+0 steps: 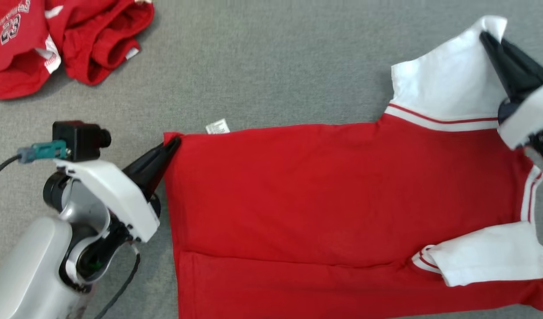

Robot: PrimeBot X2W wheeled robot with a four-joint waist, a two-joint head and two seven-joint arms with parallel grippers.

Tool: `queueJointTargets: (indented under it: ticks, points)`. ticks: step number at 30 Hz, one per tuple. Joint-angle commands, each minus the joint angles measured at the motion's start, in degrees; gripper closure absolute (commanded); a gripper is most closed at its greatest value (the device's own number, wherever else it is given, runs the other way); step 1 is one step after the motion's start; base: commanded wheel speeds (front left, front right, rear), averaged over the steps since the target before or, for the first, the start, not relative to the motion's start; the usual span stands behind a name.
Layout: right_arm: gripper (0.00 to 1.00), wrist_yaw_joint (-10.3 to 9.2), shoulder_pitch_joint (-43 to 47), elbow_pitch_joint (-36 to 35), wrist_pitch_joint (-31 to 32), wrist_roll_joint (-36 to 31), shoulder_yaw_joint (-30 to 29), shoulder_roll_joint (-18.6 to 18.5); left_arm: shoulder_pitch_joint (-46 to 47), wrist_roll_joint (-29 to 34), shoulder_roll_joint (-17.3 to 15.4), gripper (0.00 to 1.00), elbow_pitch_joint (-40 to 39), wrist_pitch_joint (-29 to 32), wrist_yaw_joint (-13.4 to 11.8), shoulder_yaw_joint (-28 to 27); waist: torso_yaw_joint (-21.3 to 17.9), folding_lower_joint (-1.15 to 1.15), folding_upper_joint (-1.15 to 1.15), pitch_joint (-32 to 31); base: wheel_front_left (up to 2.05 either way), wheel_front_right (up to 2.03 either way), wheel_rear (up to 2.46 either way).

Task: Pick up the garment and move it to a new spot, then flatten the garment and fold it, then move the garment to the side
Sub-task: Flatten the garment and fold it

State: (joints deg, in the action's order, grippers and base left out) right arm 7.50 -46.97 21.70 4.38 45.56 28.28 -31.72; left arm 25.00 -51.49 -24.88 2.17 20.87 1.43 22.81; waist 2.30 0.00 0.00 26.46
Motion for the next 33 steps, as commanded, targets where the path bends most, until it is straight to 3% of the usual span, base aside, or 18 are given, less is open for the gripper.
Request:
queueJointTargets:
  ticks: [1,7,16,26,33]
  points:
    - [1.0,-0.01,2.62,-1.45,-1.04,0.64,-0.62,-1.09,-1.55,-0.54,-0.75,1.0,-0.85,-0.49,-0.19,-0.56,-1.49,0.0,0.0,-2.39,0.0,0.0,0.0]
    - [1.0,0.0,17.19,-12.79,-3.97,4.18,-6.71,-3.76,-11.26,-2.54,-2.54,1.0,-8.33,-2.84,-1.55,-2.67,-4.58,0.0,0.0,-6.6,0.0,0.0,0.0]
    - [1.0,0.0,39.38,-25.62,-4.27,4.74,-17.94,1.82,-26.42,-6.58,-1.2,1.0,-19.17,-8.25,-4.71,-5.93,-7.81,0.0,0.0,-10.54,0.0,0.0,0.0]
    - [1.0,0.0,47.24,-25.67,-1.07,-0.81,-20.36,8.88,-35.13,-9.05,0.6,1.0,-19.33,-10.43,-5.75,-5.8,-8.51,0.0,0.0,-11.21,0.0,0.0,0.0]
    - [1.0,0.0,49.03,-26.47,0.38,-2.55,-22.69,9.52,-37.0,-9.6,0.89,1.0,-19.55,-11.79,-5.46,-6.51,-7.7,0.0,0.0,-11.56,0.0,0.0,0.0]
